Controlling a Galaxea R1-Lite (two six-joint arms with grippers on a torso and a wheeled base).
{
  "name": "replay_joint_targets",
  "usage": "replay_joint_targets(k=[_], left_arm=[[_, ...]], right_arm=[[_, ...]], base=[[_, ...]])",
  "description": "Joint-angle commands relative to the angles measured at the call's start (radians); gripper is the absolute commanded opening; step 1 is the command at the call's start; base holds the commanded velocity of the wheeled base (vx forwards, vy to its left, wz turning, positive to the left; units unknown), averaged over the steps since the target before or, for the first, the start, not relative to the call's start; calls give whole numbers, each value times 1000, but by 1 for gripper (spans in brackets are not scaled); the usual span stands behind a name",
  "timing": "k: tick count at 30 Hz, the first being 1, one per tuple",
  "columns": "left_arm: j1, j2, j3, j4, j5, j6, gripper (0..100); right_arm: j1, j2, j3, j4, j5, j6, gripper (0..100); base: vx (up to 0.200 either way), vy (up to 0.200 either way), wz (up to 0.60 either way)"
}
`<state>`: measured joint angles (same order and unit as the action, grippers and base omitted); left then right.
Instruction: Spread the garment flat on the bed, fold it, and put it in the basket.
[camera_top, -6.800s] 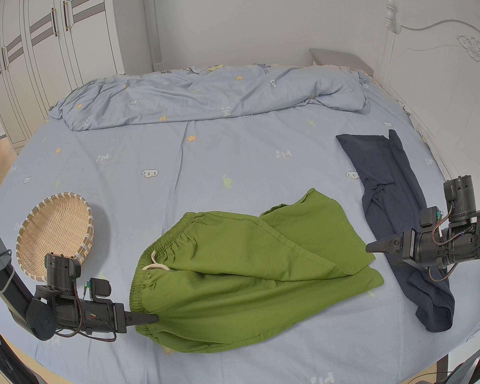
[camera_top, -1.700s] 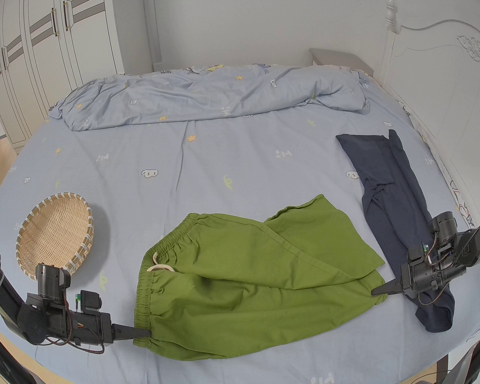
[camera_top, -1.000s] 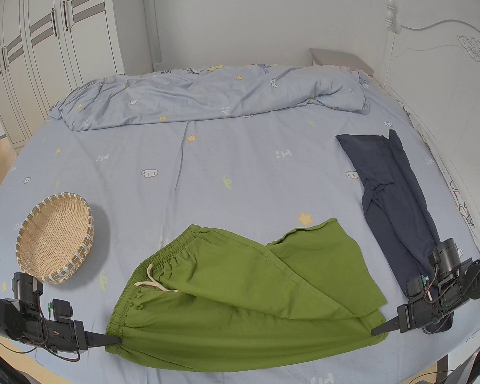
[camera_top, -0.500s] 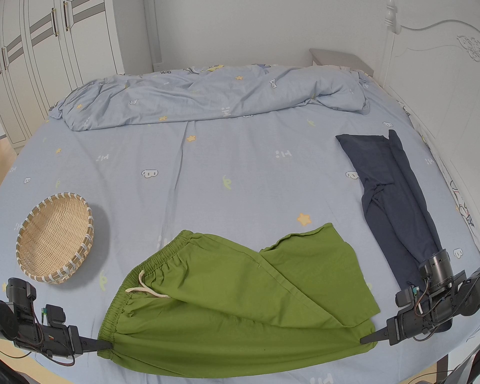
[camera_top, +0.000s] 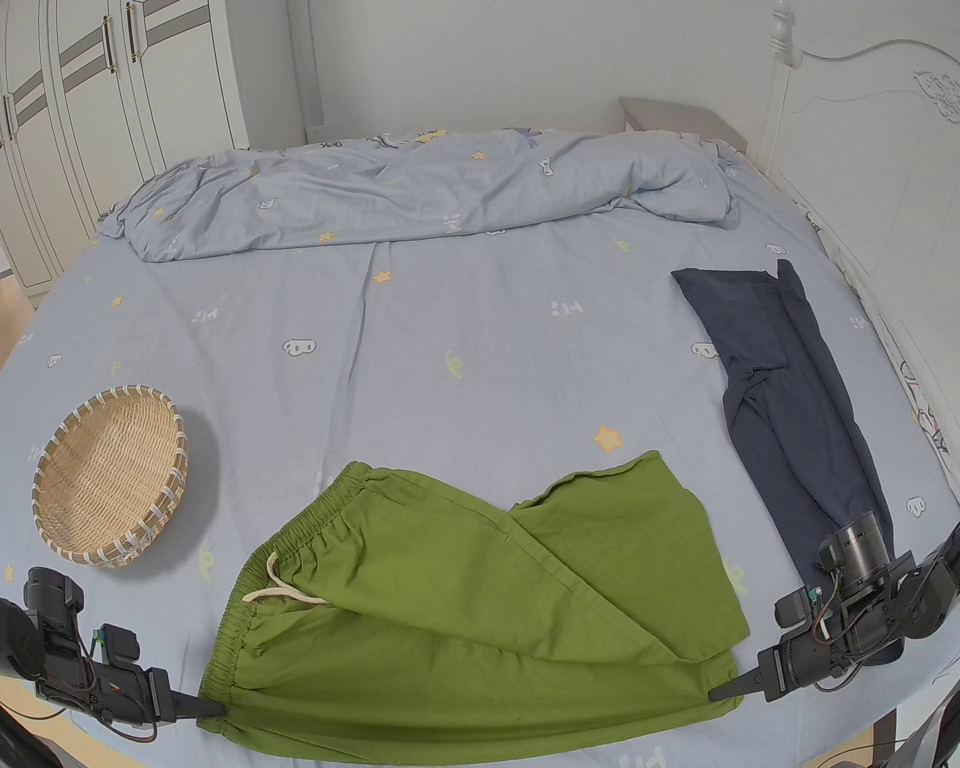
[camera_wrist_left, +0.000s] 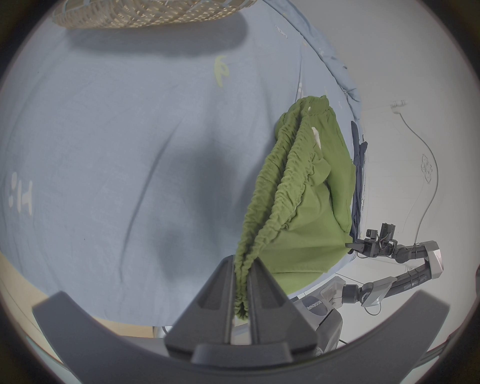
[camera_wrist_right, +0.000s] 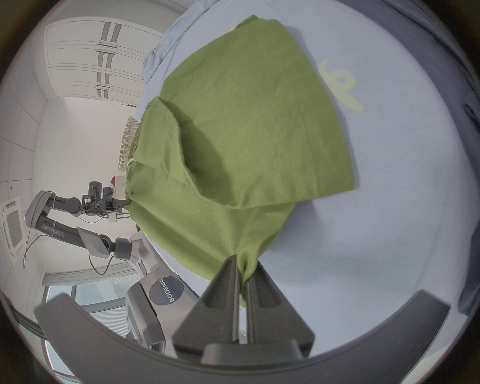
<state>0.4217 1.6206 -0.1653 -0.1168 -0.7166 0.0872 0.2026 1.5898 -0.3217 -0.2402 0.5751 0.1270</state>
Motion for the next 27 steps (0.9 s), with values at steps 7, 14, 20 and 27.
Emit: replay_joint_targets(k=[7, 14, 20, 27], left_arm=[[-32, 38, 12, -4, 2, 2, 100], [-44, 41, 13, -7, 3, 2, 100], [-15, -15, -5, -35, 2, -3, 100], [-24, -82, -246, 118, 5, -69, 100]], right_arm=[[28, 45, 4, -5, 0, 0, 100], [28, 41, 6, -7, 0, 0, 100], [-11, -24, 6, -2, -3, 0, 100], [-109, -195, -7, 47, -6, -9, 100]], base=[[0, 0, 0], [0, 0, 0], [0, 0, 0], [0, 0, 0]])
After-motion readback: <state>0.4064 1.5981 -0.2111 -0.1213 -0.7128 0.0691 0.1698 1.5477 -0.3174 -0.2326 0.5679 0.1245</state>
